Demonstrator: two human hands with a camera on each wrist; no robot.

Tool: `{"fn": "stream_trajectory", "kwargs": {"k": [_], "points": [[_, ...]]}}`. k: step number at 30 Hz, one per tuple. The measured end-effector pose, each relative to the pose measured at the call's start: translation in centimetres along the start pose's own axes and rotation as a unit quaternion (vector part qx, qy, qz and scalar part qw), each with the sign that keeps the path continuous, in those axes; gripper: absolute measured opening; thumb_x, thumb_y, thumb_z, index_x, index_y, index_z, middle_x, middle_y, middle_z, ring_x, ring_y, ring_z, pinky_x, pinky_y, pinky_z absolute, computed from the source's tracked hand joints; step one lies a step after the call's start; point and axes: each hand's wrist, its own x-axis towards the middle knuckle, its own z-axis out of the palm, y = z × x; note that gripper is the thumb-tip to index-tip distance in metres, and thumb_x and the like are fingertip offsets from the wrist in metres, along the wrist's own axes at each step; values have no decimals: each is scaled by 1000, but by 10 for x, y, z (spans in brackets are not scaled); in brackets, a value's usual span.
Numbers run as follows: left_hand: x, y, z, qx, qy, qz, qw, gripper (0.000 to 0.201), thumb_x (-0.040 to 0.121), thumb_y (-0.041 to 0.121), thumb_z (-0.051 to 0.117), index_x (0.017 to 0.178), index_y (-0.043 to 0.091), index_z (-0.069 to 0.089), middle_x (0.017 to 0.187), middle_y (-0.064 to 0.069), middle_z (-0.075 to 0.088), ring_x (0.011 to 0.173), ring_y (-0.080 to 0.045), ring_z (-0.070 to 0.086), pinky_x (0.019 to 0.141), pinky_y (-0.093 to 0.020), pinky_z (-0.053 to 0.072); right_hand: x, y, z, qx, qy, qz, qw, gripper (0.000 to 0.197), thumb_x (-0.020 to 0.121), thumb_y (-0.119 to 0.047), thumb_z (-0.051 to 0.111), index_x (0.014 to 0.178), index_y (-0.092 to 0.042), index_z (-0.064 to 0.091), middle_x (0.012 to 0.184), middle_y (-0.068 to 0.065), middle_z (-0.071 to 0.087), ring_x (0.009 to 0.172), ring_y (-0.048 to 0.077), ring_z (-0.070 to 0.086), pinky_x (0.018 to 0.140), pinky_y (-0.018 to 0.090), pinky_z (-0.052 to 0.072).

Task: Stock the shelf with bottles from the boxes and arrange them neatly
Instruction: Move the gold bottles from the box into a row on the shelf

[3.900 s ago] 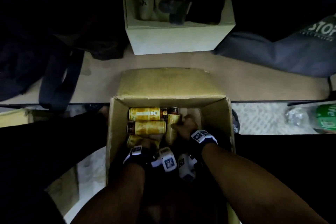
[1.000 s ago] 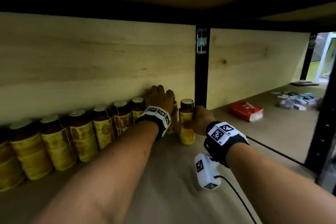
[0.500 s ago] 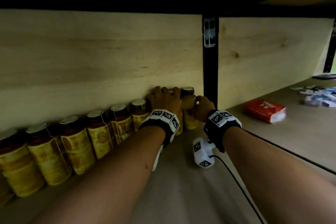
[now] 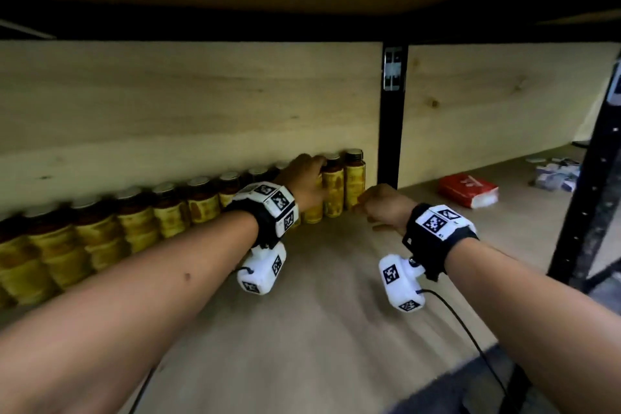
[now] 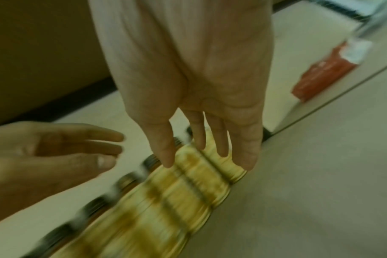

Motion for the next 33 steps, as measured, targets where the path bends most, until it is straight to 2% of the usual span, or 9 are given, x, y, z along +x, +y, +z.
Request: {"fn": "stream_trajectory", "kwargs": {"k": [4,7,10,15,19,23,27,30,33], "points": [[-86,3,-23,14,-54,4,998,43,83,32,67,121,12,58,111,-2,61,106,-24,59,82,-27,46,-78,-25,29,-105,-89,-54,989,16,89,-16,60,101,-14,70,99,4,64,90,18,59,74,33,55],[-157,5,-40,34,-78,4,996,51,85,35,67,130,13,54,123,-7,61,113,-24,57,88,-25,43,-134,-37,62,-145,-109,-79,980,7,87,-15,64,82,-17,68,84,2,62,78,18,54,62,30,45],[-236,2,-56,2,-102,-14,995,55,84,38,69,131,17,52,116,-6,66,107,-21,61,90,-29,48,-196,-45,96,-180,-123,-93,971,13,84,-21,71,93,-11,66,81,2,61,72,18,56,57,29,47],[-353,-11,-66,-18,-183,-34,982,23,85,38,67,84,15,68,74,0,70,66,-11,61,63,-27,44,-275,-36,141,-181,-238,-112,948,6,89,-13,62,89,-9,67,78,5,70,66,18,65,57,29,51],[-435,-21,-46,-92,-313,-70,943,21,86,36,67,79,16,67,65,1,71,58,-8,63,65,-25,50,-314,-13,174,-151,-337,-104,923,10,91,-10,61,94,-4,68,75,0,70,65,8,64,55,21,49],[-494,-47,17,-171,-331,-136,918,19,85,34,69,86,15,70,73,-2,74,61,-5,63,63,-15,48,-326,26,225,-129,-369,-61,918,8,90,-9,62,92,-5,68,80,5,71,68,13,64,55,22,49],[-537,-73,109,-312,-311,-277,854,11,89,17,66,89,7,70,83,-13,72,69,-15,66,67,-31,52,-328,88,290,-131,-400,16,907,8,89,-13,61,90,-9,69,81,3,71,73,17,64,59,24,49],[-569,-80,180,-369,-261,-397,799,8,90,16,64,82,15,66,73,-5,67,64,-14,63,56,-24,47,-332,138,336,-140,-409,84,898,9,91,-18,63,96,-13,68,80,0,69,75,15,65,58,22,51],[-603,-78,239,-431,-215,-550,682,4,91,20,62,88,17,63,83,-6,66,64,-17,61,55,-21,42,-336,183,375,-101,-420,177,884,5,93,-19,62,95,-15,65,91,7,68,79,21,65,60,23,52]]}}
